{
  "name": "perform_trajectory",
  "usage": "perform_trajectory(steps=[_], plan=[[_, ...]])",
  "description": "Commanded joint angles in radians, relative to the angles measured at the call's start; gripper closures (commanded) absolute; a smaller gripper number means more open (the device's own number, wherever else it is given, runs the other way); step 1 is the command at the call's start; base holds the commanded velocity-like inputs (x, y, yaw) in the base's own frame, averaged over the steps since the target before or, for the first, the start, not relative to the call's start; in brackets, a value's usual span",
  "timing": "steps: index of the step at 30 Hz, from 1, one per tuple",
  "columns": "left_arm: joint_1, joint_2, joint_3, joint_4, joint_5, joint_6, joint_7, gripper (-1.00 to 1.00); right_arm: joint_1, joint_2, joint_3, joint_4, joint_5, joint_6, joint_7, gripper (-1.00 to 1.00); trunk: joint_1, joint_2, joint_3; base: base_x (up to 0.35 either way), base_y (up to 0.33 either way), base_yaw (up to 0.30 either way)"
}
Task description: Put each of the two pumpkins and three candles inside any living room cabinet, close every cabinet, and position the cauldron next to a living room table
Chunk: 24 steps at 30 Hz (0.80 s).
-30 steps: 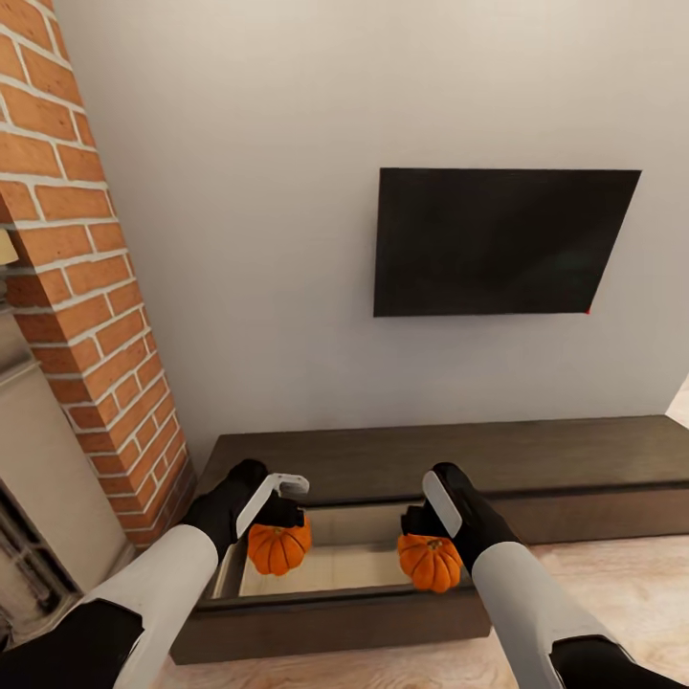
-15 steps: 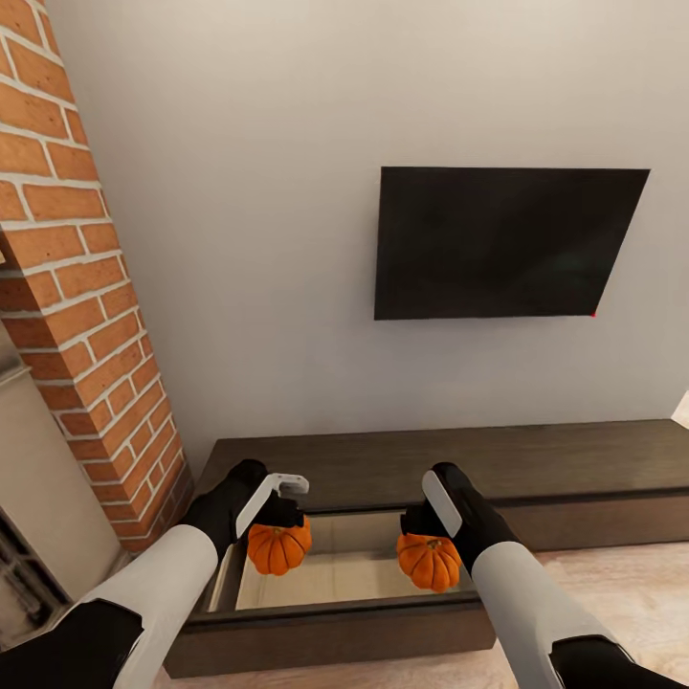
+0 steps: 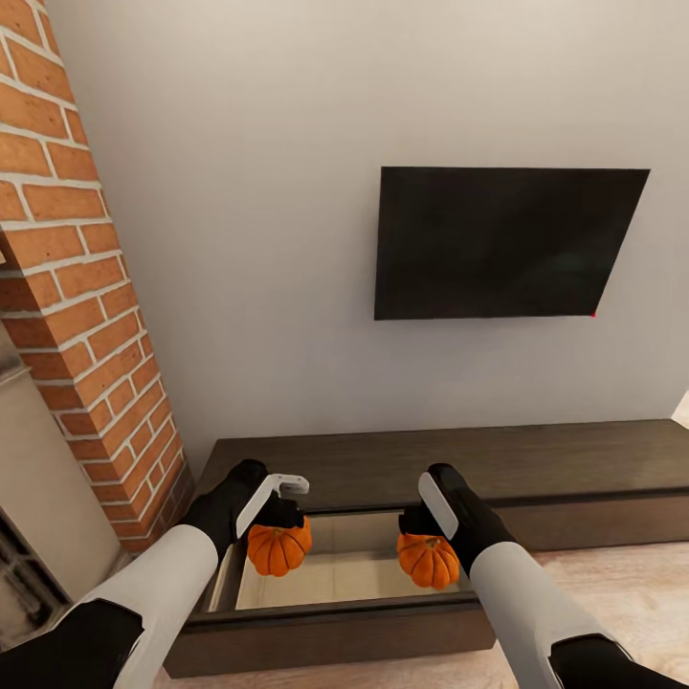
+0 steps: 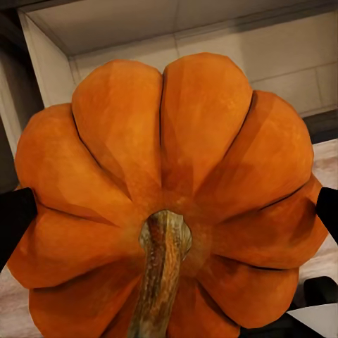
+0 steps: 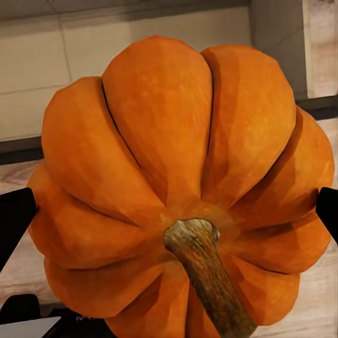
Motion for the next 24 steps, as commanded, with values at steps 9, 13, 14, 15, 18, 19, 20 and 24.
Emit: perform_trajectory(steps=[9,13,14,15,18,19,20,24], plan=[[-0.001,0.0,-0.004,-0.001,0.006,0.004,0.004,1.0,-0.001,-0.002,0.008,0.004,-0.011,-0.043,-0.009,1.0,0.0,-0.001,-0.001,0.0,0.0,0.0],[-0.001,-0.001,-0.003,-0.001,0.006,0.004,0.004,1.0,-0.001,-0.001,0.009,0.004,-0.01,-0.047,-0.009,1.0,0.0,-0.001,-0.001,0.0,0.0,0.0],[-0.001,-0.001,-0.003,-0.001,0.006,0.004,0.004,1.0,-0.001,-0.001,0.009,0.004,-0.01,-0.047,-0.009,1.0,0.0,-0.001,-0.001,0.0,0.0,0.0],[-0.001,-0.001,-0.003,-0.001,0.006,0.004,0.004,1.0,-0.001,-0.001,0.009,0.004,-0.01,-0.047,-0.009,1.0,0.0,-0.001,-0.001,0.0,0.0,0.0],[-0.001,-0.001,-0.003,-0.001,0.006,0.004,0.004,1.0,-0.001,0.0,0.009,0.004,-0.01,-0.048,-0.009,1.0,0.0,-0.001,-0.001,0.0,0.0,0.0],[-0.001,-0.001,-0.003,-0.001,0.006,0.004,0.004,1.0,-0.001,0.0,0.009,0.004,-0.01,-0.048,-0.009,1.0,0.0,-0.001,-0.001,0.0,0.0,0.0],[-0.001,-0.001,-0.004,-0.001,0.006,0.004,0.004,1.0,-0.001,0.0,0.009,0.004,-0.01,-0.048,-0.009,1.0,0.0,-0.001,-0.001,0.0,0.0,0.0],[-0.001,-0.001,-0.004,-0.002,0.006,0.004,0.004,1.0,-0.001,0.0,0.009,0.004,-0.01,-0.048,-0.009,1.0,0.0,-0.001,-0.001,0.035,-0.014,0.0]])
